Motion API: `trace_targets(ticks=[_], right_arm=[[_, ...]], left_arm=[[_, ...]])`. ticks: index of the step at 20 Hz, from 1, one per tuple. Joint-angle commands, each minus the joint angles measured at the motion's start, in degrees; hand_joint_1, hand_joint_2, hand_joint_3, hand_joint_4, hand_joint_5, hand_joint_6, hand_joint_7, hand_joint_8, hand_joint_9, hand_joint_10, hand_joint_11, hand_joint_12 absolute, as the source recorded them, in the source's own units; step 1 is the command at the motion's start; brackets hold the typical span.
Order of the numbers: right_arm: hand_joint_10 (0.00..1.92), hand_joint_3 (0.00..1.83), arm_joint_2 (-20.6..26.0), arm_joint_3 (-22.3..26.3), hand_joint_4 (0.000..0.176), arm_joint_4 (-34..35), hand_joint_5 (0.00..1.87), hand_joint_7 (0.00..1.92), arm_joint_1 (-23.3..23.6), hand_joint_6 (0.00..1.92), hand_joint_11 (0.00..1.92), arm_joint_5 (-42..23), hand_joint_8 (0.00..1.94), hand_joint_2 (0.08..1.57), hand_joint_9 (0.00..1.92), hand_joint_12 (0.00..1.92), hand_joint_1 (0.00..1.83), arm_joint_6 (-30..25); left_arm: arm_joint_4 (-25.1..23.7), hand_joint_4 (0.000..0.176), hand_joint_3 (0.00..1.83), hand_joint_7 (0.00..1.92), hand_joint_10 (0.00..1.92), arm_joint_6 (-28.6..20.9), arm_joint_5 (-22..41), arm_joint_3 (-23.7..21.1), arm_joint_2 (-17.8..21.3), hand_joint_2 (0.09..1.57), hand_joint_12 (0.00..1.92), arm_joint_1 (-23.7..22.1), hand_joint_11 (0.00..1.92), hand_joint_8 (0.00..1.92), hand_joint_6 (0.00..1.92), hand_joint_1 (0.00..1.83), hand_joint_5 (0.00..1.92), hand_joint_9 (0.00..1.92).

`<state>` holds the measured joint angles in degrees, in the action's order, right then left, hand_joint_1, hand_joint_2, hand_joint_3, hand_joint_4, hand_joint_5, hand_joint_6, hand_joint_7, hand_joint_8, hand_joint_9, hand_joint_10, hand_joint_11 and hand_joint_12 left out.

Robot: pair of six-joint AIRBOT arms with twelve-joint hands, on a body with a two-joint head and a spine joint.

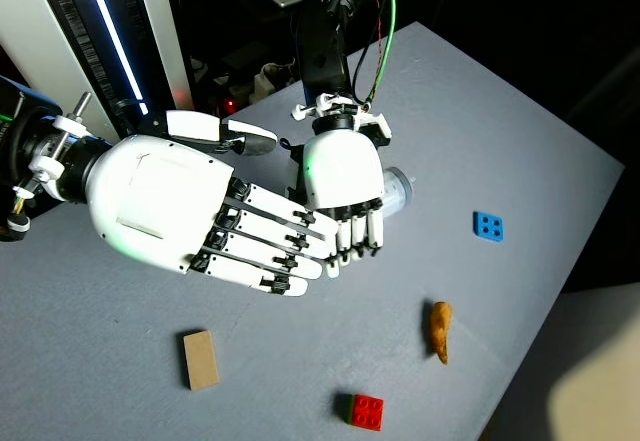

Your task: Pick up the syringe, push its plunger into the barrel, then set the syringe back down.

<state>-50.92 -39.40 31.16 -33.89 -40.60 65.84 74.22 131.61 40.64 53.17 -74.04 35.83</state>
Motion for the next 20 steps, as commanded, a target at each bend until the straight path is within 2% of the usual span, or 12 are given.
trace_targets(ticks=[1, 2, 4, 7, 9, 10, 11, 15, 18, 20], right_arm=[[0.00, 0.00, 0.2, 0.0, 0.000, -3.1, 0.25, 0.26, 0.1, 0.01, 0.00, -7.1, 0.01, 1.14, 0.22, 0.61, 0.13, -1.0], [0.01, 0.00, 0.1, 0.0, 0.000, -4.2, 0.27, 0.28, -0.3, 0.01, 0.00, -7.6, 0.01, 1.13, 0.26, 0.69, 0.14, -1.6], [0.01, 0.00, 0.0, 0.0, 0.000, -4.3, 0.28, 0.29, -0.5, 0.00, 0.00, -8.0, 0.00, 1.13, 0.26, 0.74, 0.12, -1.6], [0.00, 0.00, -0.1, 0.0, 0.000, -4.3, 0.26, 0.26, -0.5, 0.00, 0.00, -8.5, 0.00, 1.13, 0.23, 0.62, 0.14, -1.5], [0.00, 0.00, -0.1, 0.0, 0.000, -4.3, 0.24, 0.23, -0.6, 0.00, 0.00, -8.7, 0.00, 1.14, 0.21, 0.63, 0.11, -1.4], [0.01, 0.00, -0.1, 0.0, 0.000, -4.3, 0.27, 0.27, -0.6, 0.01, 0.00, -8.9, 0.01, 1.12, 0.24, 0.74, 0.15, -1.4], [0.01, 0.00, -0.2, 0.0, 0.000, -4.3, 0.27, 0.26, -0.6, 0.00, 0.00, -9.2, 0.00, 1.12, 0.24, 0.76, 0.16, -1.4], [0.00, 0.00, -0.3, 0.0, 0.000, -4.3, 0.27, 0.27, -0.6, 0.01, 0.00, -9.7, 0.00, 1.12, 0.24, 0.73, 0.14, -1.3], [0.00, 0.00, -0.3, 0.0, 0.000, -4.3, 0.24, 0.24, -0.6, 0.00, 0.00, -9.8, 0.00, 1.12, 0.23, 0.72, 0.14, -1.2], [0.01, 0.00, -0.3, 0.0, 0.000, -4.3, 0.26, 0.26, -0.6, 0.00, 0.00, -9.8, 0.00, 1.12, 0.26, 0.83, 0.13, -1.0]], left_arm=[[-2.7, 0.000, 0.00, 0.42, 0.00, -0.6, 2.1, 0.1, -0.2, 1.16, 0.92, -0.2, 0.00, 0.00, 0.00, 0.23, 0.48, 0.38], [-2.7, 0.000, 0.00, 0.30, 0.00, -0.6, 2.1, 0.1, -0.2, 1.14, 0.65, -0.3, 0.00, 0.00, 0.00, 0.16, 0.36, 0.24], [-2.7, 0.000, 0.00, 0.15, 0.00, -0.6, 2.1, -0.2, -0.2, 1.10, 0.35, -0.3, 0.00, 0.00, 0.00, 0.06, 0.22, 0.10], [-2.7, 0.000, 0.00, 0.05, 0.00, -0.6, 2.1, -0.7, -0.2, 1.05, 0.11, -0.2, 0.00, 0.00, 0.00, 0.00, 0.11, 0.01], [-2.7, 0.000, 0.00, 0.07, 0.00, -0.5, 2.1, -0.9, -0.2, 1.03, 0.05, -0.2, 0.00, 0.00, 0.01, 0.00, 0.13, 0.00], [-2.7, 0.000, 0.00, 0.06, 0.00, -0.5, 2.1, -1.0, -0.2, 1.02, 0.04, -0.2, 0.00, 0.00, 0.00, 0.00, 0.13, 0.00], [-2.7, 0.000, 0.00, 0.05, 0.00, -0.5, 2.1, -1.2, -0.1, 1.02, 0.03, -0.3, 0.00, 0.00, 0.00, 0.00, 0.12, 0.00], [-2.8, 0.000, 0.00, 0.06, 0.00, 1.2, -0.1, -1.4, 1.1, 1.00, 0.05, -1.4, 0.01, 0.00, 0.01, 0.00, 0.13, 0.02], [-2.8, 0.000, 0.00, 0.09, 0.00, 2.2, -0.9, -1.9, 3.2, 1.01, 0.19, -2.6, 0.00, 0.00, 0.00, 0.00, 0.17, 0.04], [-2.8, 0.000, 0.00, 0.07, 0.00, 2.2, -1.3, -2.5, 5.1, 1.02, 0.17, -3.4, 0.00, 0.00, 0.00, 0.00, 0.13, 0.02]])
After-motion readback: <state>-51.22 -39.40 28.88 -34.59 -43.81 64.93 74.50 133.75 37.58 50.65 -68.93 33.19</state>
